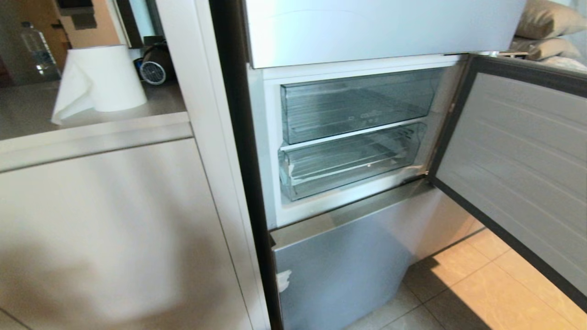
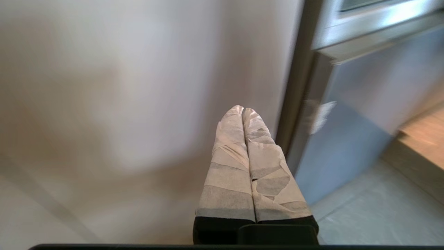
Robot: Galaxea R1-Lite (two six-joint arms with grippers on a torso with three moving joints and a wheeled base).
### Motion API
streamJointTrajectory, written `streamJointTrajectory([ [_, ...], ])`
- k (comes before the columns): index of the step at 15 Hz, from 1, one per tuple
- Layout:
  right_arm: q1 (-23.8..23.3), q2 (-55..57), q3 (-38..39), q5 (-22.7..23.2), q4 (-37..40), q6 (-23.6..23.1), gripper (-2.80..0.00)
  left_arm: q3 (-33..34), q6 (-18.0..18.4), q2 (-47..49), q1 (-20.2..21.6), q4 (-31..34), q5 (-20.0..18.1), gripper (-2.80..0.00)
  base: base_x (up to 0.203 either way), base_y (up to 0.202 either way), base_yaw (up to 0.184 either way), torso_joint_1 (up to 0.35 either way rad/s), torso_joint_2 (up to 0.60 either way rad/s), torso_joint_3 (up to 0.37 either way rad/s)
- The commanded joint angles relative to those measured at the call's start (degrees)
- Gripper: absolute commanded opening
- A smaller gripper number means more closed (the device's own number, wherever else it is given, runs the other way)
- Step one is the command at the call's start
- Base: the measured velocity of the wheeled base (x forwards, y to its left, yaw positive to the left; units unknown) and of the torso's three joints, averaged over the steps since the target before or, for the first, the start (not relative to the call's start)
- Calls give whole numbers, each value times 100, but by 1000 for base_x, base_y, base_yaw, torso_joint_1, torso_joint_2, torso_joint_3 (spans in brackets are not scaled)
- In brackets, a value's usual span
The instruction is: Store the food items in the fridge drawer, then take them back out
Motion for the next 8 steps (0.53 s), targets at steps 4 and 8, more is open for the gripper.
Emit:
streamJointTrajectory([
  [4,5,5,0,4,-1,-11,-280,0,2,-2,-2,0,1,-280,1,-8,175,1,3,2],
  [8,-1,5,0,4,-1,-2,-280,0,2,-2,-2,0,1,-280,2,-8,170,2,5,4],
])
